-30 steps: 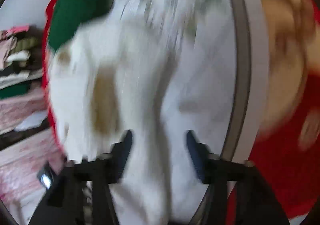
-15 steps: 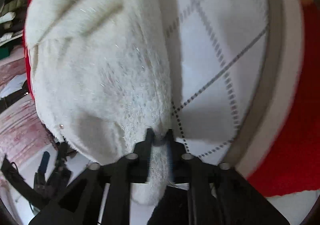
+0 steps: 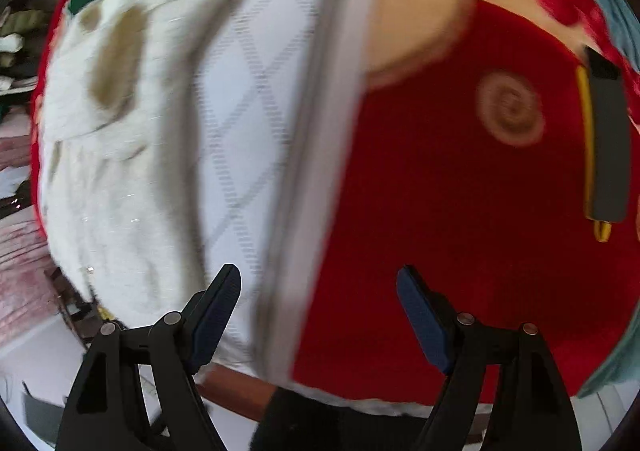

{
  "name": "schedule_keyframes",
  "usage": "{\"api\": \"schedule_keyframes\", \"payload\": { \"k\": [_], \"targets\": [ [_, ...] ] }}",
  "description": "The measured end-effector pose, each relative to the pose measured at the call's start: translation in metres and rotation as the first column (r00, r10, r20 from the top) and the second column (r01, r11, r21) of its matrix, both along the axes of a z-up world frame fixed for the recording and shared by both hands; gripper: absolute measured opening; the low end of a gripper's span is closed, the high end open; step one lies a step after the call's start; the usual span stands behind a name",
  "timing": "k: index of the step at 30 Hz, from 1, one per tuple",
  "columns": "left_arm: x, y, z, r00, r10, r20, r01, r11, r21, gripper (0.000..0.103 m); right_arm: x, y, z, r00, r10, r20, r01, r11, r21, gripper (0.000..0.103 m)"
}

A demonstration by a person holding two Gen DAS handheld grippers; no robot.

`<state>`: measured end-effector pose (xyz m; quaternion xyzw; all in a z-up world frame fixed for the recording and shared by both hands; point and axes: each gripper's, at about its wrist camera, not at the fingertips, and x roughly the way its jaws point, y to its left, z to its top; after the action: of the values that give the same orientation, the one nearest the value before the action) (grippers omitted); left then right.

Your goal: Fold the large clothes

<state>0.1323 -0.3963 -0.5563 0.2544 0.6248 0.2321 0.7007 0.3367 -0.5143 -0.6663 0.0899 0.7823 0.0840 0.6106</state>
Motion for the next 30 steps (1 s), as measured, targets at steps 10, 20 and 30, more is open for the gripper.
{"api": "schedule_keyframes", "payload": {
  "k": [10,20,30],
  "targets": [
    [0.035,0.035,-0.039,0.997,0.075,-0.012,-0.072,0.983,0.171,0.099,0.028,-0.013,-0.027,1.000,-0.011,-0.014,0.011,0.999,0.035,0.082],
    [0.062,0.107,-0.013,0.982,0.176,0.061,-0.182,0.977,0.113,0.024,0.084,0.040,-0.036,0.998,-0.045,0.052,0.029,0.957,0.288,0.082],
    [0.064,0.119,0.031,0.977,0.184,0.107,-0.187,0.982,0.015,0.013,0.127,0.080,-0.072,0.965,-0.259,-0.039,0.221,0.726,0.651,0.090]
  ]
}}
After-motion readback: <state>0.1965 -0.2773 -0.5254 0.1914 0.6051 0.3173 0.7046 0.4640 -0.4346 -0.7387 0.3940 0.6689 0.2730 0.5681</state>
